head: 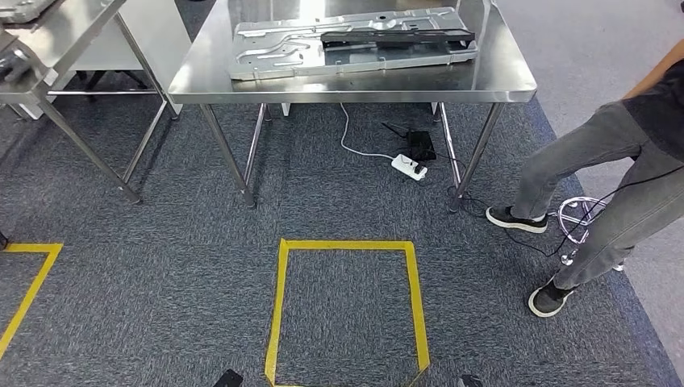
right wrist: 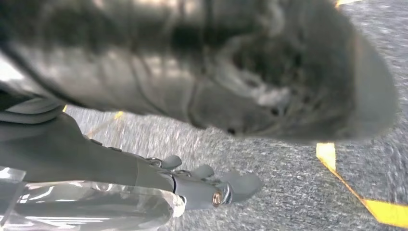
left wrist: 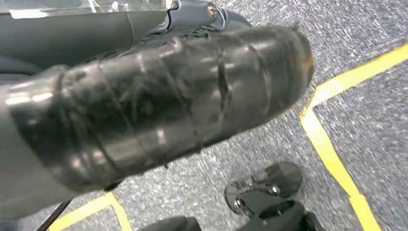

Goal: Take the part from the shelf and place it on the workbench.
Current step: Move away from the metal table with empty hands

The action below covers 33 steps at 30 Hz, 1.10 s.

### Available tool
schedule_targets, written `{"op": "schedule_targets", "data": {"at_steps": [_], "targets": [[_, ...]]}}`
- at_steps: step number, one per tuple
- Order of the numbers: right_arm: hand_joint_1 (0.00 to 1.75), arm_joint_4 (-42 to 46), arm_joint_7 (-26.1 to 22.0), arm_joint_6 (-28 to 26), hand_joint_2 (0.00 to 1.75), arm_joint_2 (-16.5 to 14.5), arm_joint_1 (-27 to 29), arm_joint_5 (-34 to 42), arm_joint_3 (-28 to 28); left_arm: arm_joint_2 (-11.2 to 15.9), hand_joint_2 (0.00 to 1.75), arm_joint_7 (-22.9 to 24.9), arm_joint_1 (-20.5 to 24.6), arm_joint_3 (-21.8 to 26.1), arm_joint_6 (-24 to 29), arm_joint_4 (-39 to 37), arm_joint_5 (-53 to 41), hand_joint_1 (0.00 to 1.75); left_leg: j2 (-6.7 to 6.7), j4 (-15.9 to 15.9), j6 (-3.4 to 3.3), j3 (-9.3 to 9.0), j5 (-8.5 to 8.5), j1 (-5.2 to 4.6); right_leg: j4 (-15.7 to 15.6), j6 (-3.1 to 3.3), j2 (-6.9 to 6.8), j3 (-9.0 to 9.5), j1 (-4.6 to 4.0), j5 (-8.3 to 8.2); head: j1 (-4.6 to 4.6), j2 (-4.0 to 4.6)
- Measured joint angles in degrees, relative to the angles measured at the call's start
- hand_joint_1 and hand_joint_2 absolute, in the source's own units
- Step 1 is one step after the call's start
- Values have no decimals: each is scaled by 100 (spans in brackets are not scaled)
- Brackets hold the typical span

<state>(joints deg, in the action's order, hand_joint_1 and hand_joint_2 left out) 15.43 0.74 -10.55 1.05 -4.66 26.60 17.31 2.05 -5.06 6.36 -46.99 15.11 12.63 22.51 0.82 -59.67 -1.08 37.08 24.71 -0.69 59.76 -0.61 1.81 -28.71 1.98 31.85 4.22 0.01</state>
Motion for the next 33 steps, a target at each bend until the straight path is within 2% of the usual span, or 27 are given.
{"op": "schedule_targets", "data": {"at_steps": [1, 2, 3, 5, 6, 7, 8, 10, 11, 12, 13, 15, 17, 18, 20, 21, 22, 23, 24, 26, 27, 28, 29, 30, 31, 33], "targets": [[0, -19, 25, -27, 0, -10, -3, -159, 22, -8, 0, 11, -13, -30, -2, 0, -37, 0, 17, -66, 25, 43, 55, 17, 3, 47, -55, -18, -4, -25, 2, 0], [0, -34, 65, -60, 0, -19, -5, -343, 64, -19, 0, 22, -27, -61, -4, 0, -81, 0, 19, -219, 53, 118, 185, 33, 0, 91, -110, -45, 2, -59, 13, 1], [0, -48, 108, -95, 0, -26, -8, -511, 117, -35, 0, 37, -36, -92, -4, 0, -123, 0, 7, -492, 81, 228, 393, 46, 0, 120, -160, -81, -4, -90, 25, 0], [0, -78, 179, -139, 0, -27, -7, -764, 227, -67, 0, 71, -39, -151, 7, 0, -187, 0, -22, -1232, 126, 504, 826, 70, 6, 144, -256, -162, -27, -141, 47, 1], [0, -93, 203, -154, 0, -31, -6, -833, 273, -84, 0, 93, -40, -182, 19, 0, -202, 0, -32, -1502, 134, 579, 928, 78, 9, 146, -305, -195, -41, -159, 48, 0], [0, -106, 225, -162, 0, -37, -5, -884, 311, -97, 0, 114, -46, -208, 31, 0, -213, 0, -40, -1586, 130, 559, 920, 81, 11, 146, -351, -214, -52, -170, 49, 1], [0, -115, 248, -171, 0, -50, -5, -929, 349, -111, 0, 136, -53, -230, 42, 0, -220, 0, -52, -1439, 113, 420, 808, 78, 12, 144, -395, -219, -60, -176, 49, 1], [0, -126, 298, -177, 0, -88, -12, -1008, 419, -131, 0, 167, -54, -257, 51, 0, -246, 0, -182, -688, 37, -65, 503, 51, 10, 136, -479, -202, -77, -174, 48, 1], [0, -129, 324, -176, 0, -109, -17, -1047, 459, -139, 0, 180, -44, -273, 52, 0, -261, 0, -273, -321, -6, -288, 411, 19, 8, 122, -521, -195, -84, -174, 47, 1], [0, -133, 351, -172, 0, -130, -22, -1084, 501, -146, 0, 189, -32, -301, 52, 0, -277, 0, -349, -74, -49, -422, 376, -15, 3, 101, -562, -191, -90, -176, 44, 1], [0, -139, 378, -163, 0, -150, -28, -1134, 553, -154, 0, 202, -22, -333, 52, 0, -294, 0, -382, 44, -81, -474, 391, -48, -5, 75, -604, -190, -91, -182, 46, 1], [0, -149, 438, -142, 0, -173, -44, -1248, 671, -169, 0, 230, -26, -384, 51, 0, -323, 0, -314, 151, -136, -496, 354, -61, -39, 8, -680, -155, -106, -189, 51, 1], [0, -158, 482, -129, 0, -178, -59, -1360, 804, -193, 0, 250, -42, -411, 48, 0, -339, 0, -237, 309, -184, -565, 277, -29, 68, -45, -577, -182, -128, -88, 30, 1], [0, -164, 495, -126, 0, -177, -61, -1404, 871, -205, 0, 256, -39, -427, 44, 0, -345, 0, -196, 372, -205, -596, 240, -10, 279, -59, -470, -287, -138, 36, 15, 1], [0, -180, 512, -104, 0, -175, -55, -1469, 997, -218, 0, 265, -14, -471, 37, 0, -366, 0, -95, 378, -234, -577, 224, -10, 967, -58, -281, -638, -129, 332, -3, 1], [0, -191, 518, -81, 0, -173, -49, -1485, 1050, -223, 0, 270, -6, -496, 35, 0, -381, 0, -29, 359, -241, -562, 226, -12, 1260, -58, -244, -795, -128, 406, -5, 1], [0, -200, 522, -56, 0, -169, -42, -1494, 1094, -232, 0, 276, -7, -516, 34, 0, -395, 0, 43, 332, -240, -550, 233, -12, 1390, -61, -227, -876, -125, 381, -5, 1], [0, -209, 524, -36, 0, -160, -36, -1496, 1130, -240, 0, 284, -14, -531, 34, 0, -406, 0, 120, 293, -232, -538, 244, -6, 1302, -66, -213, -853, -119, 245, -5, 1], [0, -215, 525, -24, 0, -146, -32, -1496, 1159, -249, 0, 291, -23, -540, 34, 0, -411, 0, 196, 242, -217, -524, 263, 2, 1020, -74, -181, -735, -106, 30, -5, 1], [0, -225, 525, -22, 0, -124, -33, -1497, 1212, -263, 0, 302, -23, -557, 39, 0, -417, 0, 329, 100, -161, -453, 320, 11, 380, -80, 54, -459, -66, -236, -10, 1], [0, -229, 525, -23, 0, -119, -38, -1498, 1236, -267, 0, 307, -14, -566, 44, 0, -418, 0, 388, 41, -129, -403, 338, 11, 198, -72, 174, -391, -52, -269, -14, 1], [0, -233, 525, -21, 0, -119, -44, -1507, 1261, -268, 0, 312, -6, -573, 54, 0, -418, 0, 440, 4, -98, -355, 345, 13, 140, -53, 259, -378, -51, -235, -16, 1], [0, -237, 526, -7, 0, -119, -50, -1528, 1286, -269, 0, 317, -3, -580, 68, 0, -412, 0, 497, -17, -67, -316, 338, 16, 126, -27, 265, -391, -57, -234, -17, 1], [0, -238, 530, 19, 0, -122, -54, -1568, 1311, -267, 0, 314, -10, -588, 89, 0, -397, 0, 544, -8, -44, -293, 325, 27, 134, 7, 200, -388, -55, -244, -15, 1], [0, -241, 541, 52, 0, -121, -55, -1631, 1342, -264, 0, 300, -23, -597, 117, 0, -354, 0, 503, -40, -15, -266, 340, 27, 120, 42, 137, -375, -49, -256, -7, 1], [0, -245, 562, 84, 0, -120, -52, -1786, 1420, -259, 0, 248, -30, -608, 157, 0, -201, 0, 264, -362, 52, -98, 525, 34, 87, 102, 1, -351, -26, -280, 38, 1]]}}
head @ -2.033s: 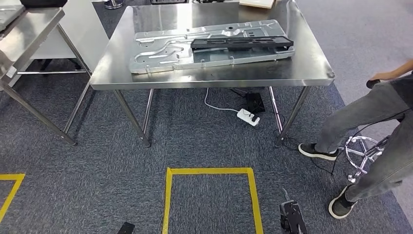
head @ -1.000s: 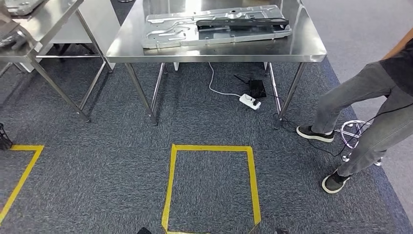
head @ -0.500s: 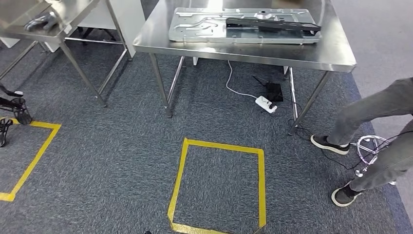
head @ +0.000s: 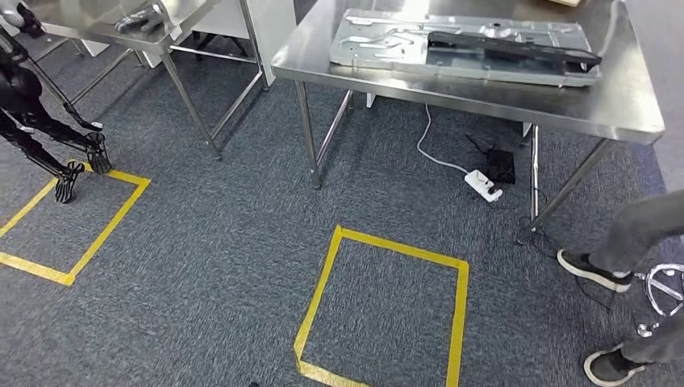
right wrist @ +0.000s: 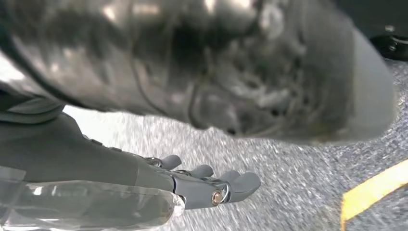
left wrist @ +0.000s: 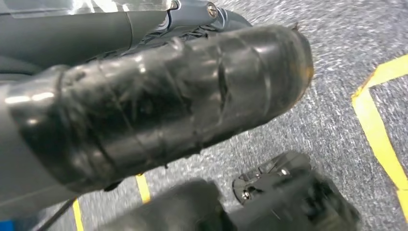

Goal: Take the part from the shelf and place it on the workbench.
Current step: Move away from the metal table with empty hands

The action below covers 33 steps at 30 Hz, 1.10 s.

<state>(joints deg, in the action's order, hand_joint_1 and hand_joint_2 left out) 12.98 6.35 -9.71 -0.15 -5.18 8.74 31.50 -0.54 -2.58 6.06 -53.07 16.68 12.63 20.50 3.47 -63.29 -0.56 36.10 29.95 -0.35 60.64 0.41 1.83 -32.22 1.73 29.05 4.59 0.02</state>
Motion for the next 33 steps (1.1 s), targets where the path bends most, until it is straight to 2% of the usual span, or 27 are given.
{"op": "schedule_targets", "data": {"at_steps": [1, 3, 4, 5, 6, 7, 9, 11, 13, 14, 16, 18, 19, 20, 21, 22, 23, 24, 25, 26, 28, 29, 30, 32, 33], "targets": [[0, -2, 5, -14, 0, 3, 2, -69, 40, -1, 0, -21, 5, -1, -1, 0, 83, 0, -153, -319, 39, 155, 165, 10, -6, 16, -70, 1, -4, -2, 26, 0], [0, -4, -4, -68, 0, 2, 6, -145, 113, 0, 0, -30, 19, -1, -39, 0, 168, 0, -278, -1018, 95, 511, 447, 44, -7, 30, -225, -4, -11, 6, 40, -1], [0, -5, -10, -91, 0, 2, 6, -164, 142, 2, 0, -23, 15, -1, -61, 0, 178, 0, -298, -1195, 108, 603, 467, 54, -6, 32, -299, -1, -12, 13, 43, -1], [0, -7, -19, -110, 0, 1, 4, -176, 176, 5, 0, -15, 7, -1, -76, 0, 179, 0, -311, -1165, 110, 591, 382, 59, -6, 31, -365, 5, -12, 21, 42, -1], [0, -8, -27, -124, 0, 1, 1, -185, 205, 11, 0, -8, 0, 0, -87, 0, 179, 0, -328, -917, 99, 465, 207, 60, -7, 25, -427, 18, -13, 30, 43, 0], [0, -8, -35, -131, 0, -1, -4, -191, 236, 20, 0, -5, -3, 0, -93, 0, 179, 0, -371, -522, 76, 258, -5, 54, -9, 15, -485, 35, -15, 41, 43, 0], [0, -8, -51, -141, 0, -4, -17, -199, 302, 37, 0, -2, 13, 0, -101, 0, 177, 0, -571, 200, 6, -117, -232, 0, -41, -21, -589, 75, -24, 55, 41, 0], [0, -8, -70, -162, 0, -7, -30, -204, 368, 43, 0, 1, 28, -2, -111, 0, 162, 0, -673, 448, -55, -229, -233, -57, -92, -79, -674, 112, -29, 50, 41, 0], [0, -7, -91, -199, 0, -12, -44, -199, 428, 46, 0, 18, 17, -2, -129, 0, 123, 0, -569, 515, -103, -250, -270, -59, -146, -153, -753, 159, -42, 51, 44, -1], [0, -7, -96, -214, 0, -14, -50, -187, 453, 47, 0, 28, 4, -3, -139, 0, 96, 0, -521, 579, -128, -294, -294, -44, -147, -184, -728, 184, -45, 75, 33, -1], [0, -7, -79, -203, 0, -19, -61, -138, 485, 49, 0, 46, -7, -9, -153, 0, 42, 0, -426, 705, -185, -395, -350, -9, 141, -220, -517, 76, -60, 274, 2, 0], [0, -9, -26, -134, 0, -20, -57, -66, 505, 43, 0, 50, 14, -28, -155, 0, -5, 0, -315, 730, -214, -410, -366, -11, 840, -207, -295, -274, -63, 583, -19, 0], [0, -9, 9, -92, 0, -21, -46, -34, 519, 37, 0, 50, 25, -40, -153, 0, -29, 0, -243, 726, -223, -410, -367, -16, 1146, -200, -256, -450, -66, 656, -23, 0], [0, -10, 43, -58, 0, -22, -35, -17, 536, 29, 0, 50, 29, -51, -156, 0, -49, 0, -160, 719, -224, -414, -364, -21, 1285, -192, -238, -551, -67, 620, -23, 0], [0, -13, 79, -38, 0, -23, -26, -19, 555, 23, 0, 51, 27, -59, -169, 0, -74, 0, -73, 706, -224, -419, -357, -21, 1204, -184, -219, -554, -66, 472, -23, 0], [0, -15, 110, -35, 0, -22, -20, -35, 576, 19, 0, 51, 23, -63, -193, 0, -107, 0, 15, 682, -216, -422, -345, -18, 933, -176, -174, -465, -62, 247, -24, 0], [0, -19, 133, -44, 0, -18, -18, -54, 597, 13, 0, 53, 19, -67, -225, 0, -144, 0, 94, 649, -201, -413, -328, -10, 582, -164, -55, -333, -52, 48, -26, 0], [0, -25, 148, -60, 0, -13, -17, -57, 612, 8, 0, 59, 25, -79, -259, 0, -191, 0, 170, 591, -176, -385, -302, -13, 251, -154, 84, -210, -33, -83, -25, 0], [0, -29, 151, -75, 0, -7, -19, -33, 623, 2, 0, 66, 34, -101, -288, 0, -240, 0, 236, 548, -146, -350, -285, -7, 36, -144, 198, -132, -24, -140, -25, 0], [0, -33, 150, -86, 0, -2, -25, 12, 626, -4, 0, 77, 40, -132, -309, 0, -289, 0, 298, 524, -112, -312, -274, -1, -58, -126, 269, -98, -23, -128, -31, 0], [0, -34, 155, -82, 0, -6, -44, 125, 627, -12, 0, 104, 35, -201, -327, 0, -367, 0, 393, 519, -46, -265, -278, 18, -91, -73, 182, -73, -33, -120, -40, 0], [0, -36, 165, -72, 0, -5, -50, 164, 627, -16, 0, 118, 22, -226, -323, 0, -392, 0, 317, 486, -12, -244, -255, 12, -108, -36, 116, -49, -28, -126, -36, 0], [0, -37, 178, -61, 0, -4, -49, 186, 627, -21, 0, 127, 18, -247, -318, 0, -407, 0, 183, 369, 22, -185, -188, 12, -129, -3, 45, -28, -18, -134, -10, 0], [0, -44, 221, -51, 0, 4, -38, 188, 627, -36, 0, 117, 43, -296, -307, 0, -420, 0, -157, -180, 92, 91, 91, 27, -148, 42, -107, -4, -14, -130, 34, 0], [0, -49, 242, -60, 0, 4, -33, 182, 627, -45, 0, 101, 67, -321, -305, 0, -423, 0, -236, -553, 121, 289, 250, 49, -148, 53, -190, -3, -19, -121, 50, 0]]}}
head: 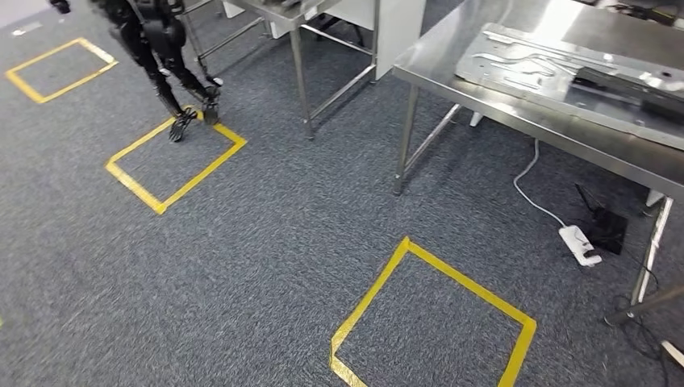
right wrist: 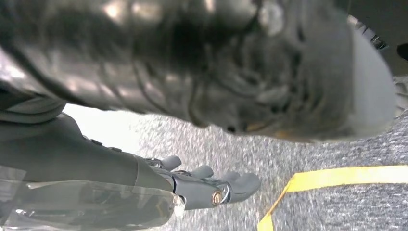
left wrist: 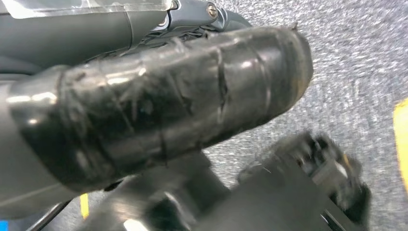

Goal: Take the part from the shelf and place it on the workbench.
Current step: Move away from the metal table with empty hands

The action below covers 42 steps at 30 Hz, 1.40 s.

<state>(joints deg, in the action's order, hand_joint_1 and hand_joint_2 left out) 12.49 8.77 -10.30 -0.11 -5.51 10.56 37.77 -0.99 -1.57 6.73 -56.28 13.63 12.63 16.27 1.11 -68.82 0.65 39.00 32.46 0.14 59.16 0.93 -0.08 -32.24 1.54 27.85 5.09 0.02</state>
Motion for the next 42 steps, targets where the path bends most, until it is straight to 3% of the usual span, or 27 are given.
{"op": "schedule_targets", "data": {"at_steps": [2, 3, 4, 6, 8, 11, 13, 15, 16, 17, 18, 20, 22, 24, 26, 28, 30, 32, 33, 35, 37, 39, 41, 42], "targets": [[0, -10, 33, -47, 0, -1, 3, -9, 0, -16, 0, -30, 32, -37, -4, 0, -12, 0, -62, -470, 35, 261, 104, 31, 2, 4, -166, 12, -7, 22, 0, 0], [0, -13, 42, -67, 0, -2, 1, -9, 0, -21, 0, -36, 36, -48, -6, 0, -18, 0, -81, -404, 36, 236, -1, 39, 2, -1, -240, 26, -7, 35, 1, 0], [0, -14, 50, -81, 0, -3, -2, -9, 0, -24, 0, -38, 39, -60, -7, 0, -23, 0, -114, -121, 22, 93, -188, 40, 2, -9, -307, 48, -9, 49, 1, 0], [0, -14, 69, -78, 0, -7, -11, -9, 1, -23, 0, -38, 51, -87, 11, 0, -24, 0, -330, 683, -52, -324, -519, 0, -3, -39, -422, 100, -22, 81, -2, 0], [0, -14, 111, -39, 0, -9, -20, -14, 3, -23, 0, -57, 69, -120, 36, 0, -19, 0, -486, 1092, -135, -518, -599, -63, -22, -95, -516, 141, -30, 107, -5, 0], [0, -15, 190, 73, 0, -4, -38, -22, 13, -22, 0, -116, 35, -144, 25, 0, 16, 0, -319, 1203, -215, -585, -619, -71, -83, -203, -640, 229, -35, 137, -5, 0], [0, -17, 234, 135, 0, 11, -40, -24, 16, -33, 0, -119, 4, -148, -27, 0, 41, 0, -201, 1348, -275, -702, -687, -28, 127, -247, -442, 171, -49, 301, -39, 0], [0, -20, 270, 189, 0, 31, -31, -36, 19, -57, 0, -82, 5, -155, -112, 0, 50, 0, -81, 1409, -323, -736, -713, -16, 813, -247, -134, -165, -51, 644, -92, 0], [0, -22, 285, 212, 0, 37, -22, -48, 21, -69, 0, -56, 10, -160, -154, 0, 50, 0, -6, 1404, -336, -733, -710, -20, 1180, -247, -60, -364, -50, 783, -106, 0], [0, -23, 297, 233, 0, 44, -14, -61, 24, -78, 0, -24, 9, -164, -187, 0, 50, 0, 79, 1394, -340, -732, -700, -21, 1417, -253, -30, -504, -46, 830, -115, 0], [0, -26, 303, 243, 0, 52, -5, -76, 29, -84, 0, 4, 2, -167, -204, 0, 50, 0, 170, 1375, -334, -732, -687, -19, 1440, -261, -19, -545, -39, 755, -115, 0], [0, -31, 269, 216, 0, 73, 4, -105, 43, -87, 0, 47, -14, -171, -186, 0, 57, 0, 358, 1297, -293, -731, -644, -3, 883, -283, 63, -335, -4, 338, -118, 0], [0, -36, 193, 126, 0, 92, -1, -129, 66, -87, 0, 66, -15, -173, -118, 0, 77, 0, 513, 1171, -223, -680, -576, -3, 237, -284, 321, -67, 43, 72, -121, 0], [0, -38, 139, 55, 0, 94, -14, -154, 90, -87, 0, 78, -9, -173, -54, 0, 108, 0, 624, 1095, -163, -611, -539, -5, 57, -238, 439, 4, 47, 86, -121, 0], [0, -38, 129, 66, 0, 90, -27, -197, 114, -78, 0, 78, -22, -172, 0, 0, 162, 0, 690, 1080, -115, -575, -531, 8, 48, -155, 298, 38, 43, 85, -122, -1], [0, -39, 130, 121, 0, 93, -28, -256, 140, -64, 0, 50, -38, -171, 37, 0, 231, 0, 439, 844, -60, -457, -395, -2, 26, -72, 151, 88, 57, 87, -90, -1], [0, -41, 131, 168, 0, 101, -17, -310, 165, -60, 0, 8, -33, -170, 42, 0, 283, 0, 69, 185, -7, -115, -87, -2, 20, -24, 4, 108, 48, 106, -48, -1], [0, -43, 130, 203, 0, 102, -11, -357, 195, -58, 0, -15, -30, -170, 26, 0, 319, 0, -55, -473, 23, 267, 113, 22, 20, -12, -155, 130, 33, 138, -40, -1], [0, -44, 126, 222, 0, 103, -11, -383, 210, -58, 0, -14, -35, -170, 10, 0, 334, 0, -72, -543, 22, 331, 58, 28, 21, -12, -234, 152, 28, 161, -39, -1], [0, -45, 111, 252, 0, 103, -16, -431, 245, -48, 0, 25, -45, -170, -25, 0, 370, 0, -141, -39, -23, 119, -328, 22, 20, -26, -380, 225, 16, 215, -39, 0], [0, -45, 88, 272, 0, 103, -23, -462, 281, -28, 0, 89, -35, -167, -56, 0, 406, 0, -376, 708, -104, -242, -644, -36, 15, -62, -501, 301, -7, 274, -42, 0], [0, -45, 70, 289, 0, 105, -31, -487, 305, -14, 0, 127, -18, -163, -75, 0, 430, 0, -494, 998, -161, -381, -683, -95, -8, -115, -611, 349, -29, 319, -48, 0], [0, -44, 52, 314, 0, 107, -54, -519, 321, -2, 0, 108, -31, -160, -75, 0, 454, 0, -358, 1049, -198, -401, -689, -79, -50, -178, -704, 404, -43, 350, -54, 0], [0, -44, 38, 327, 0, 109, -67, -538, 332, 7, 0, 87, -46, -158, -69, 0, 466, 0, -287, 1098, -217, -430, -704, -59, -30, -206, -635, 417, -43, 385, -65, 0]]}}
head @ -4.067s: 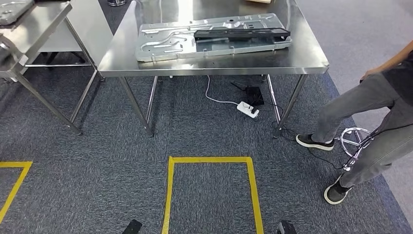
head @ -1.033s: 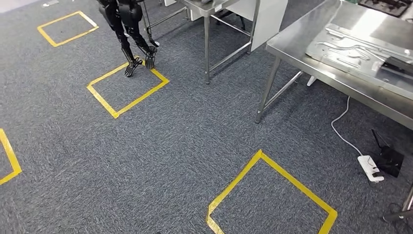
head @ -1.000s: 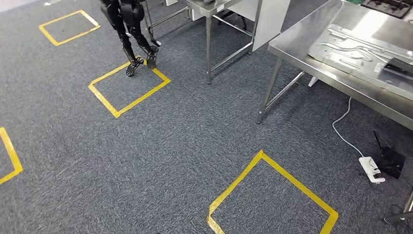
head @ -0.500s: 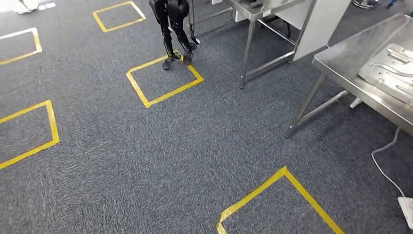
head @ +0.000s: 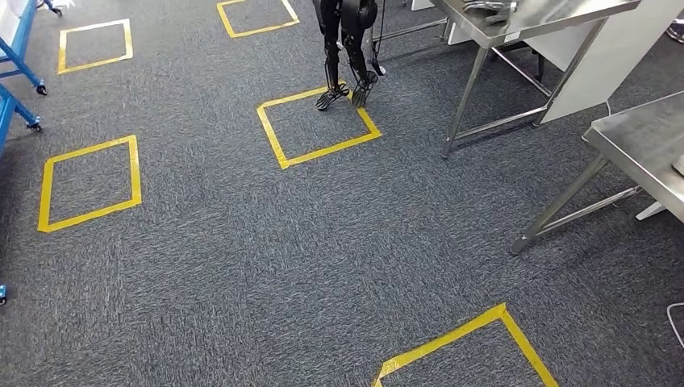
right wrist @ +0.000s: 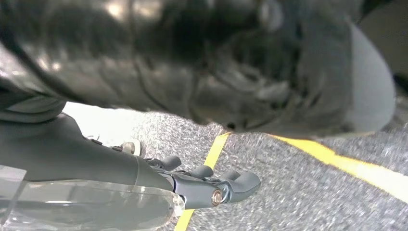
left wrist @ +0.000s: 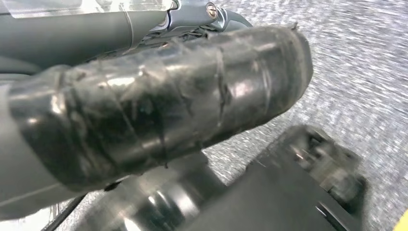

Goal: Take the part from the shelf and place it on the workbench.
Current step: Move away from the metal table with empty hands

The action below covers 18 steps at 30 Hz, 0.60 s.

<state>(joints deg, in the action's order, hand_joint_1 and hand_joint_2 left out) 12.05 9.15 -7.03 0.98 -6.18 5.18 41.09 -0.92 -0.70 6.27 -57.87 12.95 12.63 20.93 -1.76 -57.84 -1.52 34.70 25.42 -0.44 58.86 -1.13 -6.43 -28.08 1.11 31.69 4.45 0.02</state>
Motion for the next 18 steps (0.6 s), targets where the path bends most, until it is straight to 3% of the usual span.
{"op": "schedule_targets", "data": {"at_steps": [1, 3, 5, 6, 8, 10, 12, 14, 15, 16, 18], "targets": [[0, 0, -13, 11, 0, 4, -7, -18, 14, 9, 0, -22, -8, 1, 9, 0, 9, 0, 61, 49, -28, -31, -18, 21, 109, -19, 135, -37, 1, 78, -13, 0], [0, -1, -28, 34, 0, 12, 4, -51, 48, 20, 0, -45, 9, 3, 24, 0, 14, 0, 196, 93, -76, -68, -30, 33, 754, -30, 484, -367, 9, 385, -42, 0], [0, -1, -28, 70, 0, 20, 24, -80, 84, 20, 0, -54, 28, 3, 25, 0, 6, 0, 366, 76, -106, -73, -14, 29, 1467, -33, 605, -797, 5, 595, -51, 0], [0, -1, -28, 90, 0, 23, 30, -89, 107, 21, 0, -56, 25, 3, 20, 0, 1, 0, 457, 62, -104, -78, -1, 29, 1561, -39, 617, -896, 5, 529, -50, 0], [0, -1, -32, 111, 0, 32, 34, -96, 157, 26, 0, -55, 12, 3, 7, 0, -3, 0, 631, 11, -76, -88, 30, 40, 1141, -47, 655, -796, 23, 126, -50, 0], [0, -3, -40, 113, 0, 40, 39, -96, 193, 33, 0, -55, 8, 3, -6, 0, -2, 0, 790, -83, -20, -58, 79, 49, 492, -48, 921, -559, 65, -199, -52, 0], [0, -6, -45, 109, 0, 44, 33, -96, 227, 40, 0, -55, 16, 3, -15, -1, -2, 0, 925, -143, 52, 9, 102, 54, 234, -11, 1141, -470, 79, -245, -53, 0], [0, -6, -53, 117, 0, 39, 11, -96, 274, 54, 0, -49, 11, 3, -23, -2, -5, 0, 1056, -135, 123, 49, 86, 66, 221, 64, 1055, -457, 66, -245, -54, 0], [0, -5, -57, 130, 0, 36, 3, -96, 297, 65, 0, -40, 0, 3, -27, -2, -13, 0, 1013, -152, 151, 59, 94, 63, 200, 101, 981, -427, 67, -251, -51, 0], [0, -5, -61, 150, 0, 34, 1, -96, 315, 74, 0, -32, -7, 3, -33, -2, -25, 0, 877, -247, 178, 101, 146, 55, 176, 140, 900, -396, 78, -260, -31, 0], [0, -7, -62, 197, 0, 34, 16, -96, 347, 83, 0, -26, -1, 3, -43, -2, -54, 0, 460, -759, 229, 353, 406, 51, 148, 201, 731, -357, 76, -259, 12, -1]]}}
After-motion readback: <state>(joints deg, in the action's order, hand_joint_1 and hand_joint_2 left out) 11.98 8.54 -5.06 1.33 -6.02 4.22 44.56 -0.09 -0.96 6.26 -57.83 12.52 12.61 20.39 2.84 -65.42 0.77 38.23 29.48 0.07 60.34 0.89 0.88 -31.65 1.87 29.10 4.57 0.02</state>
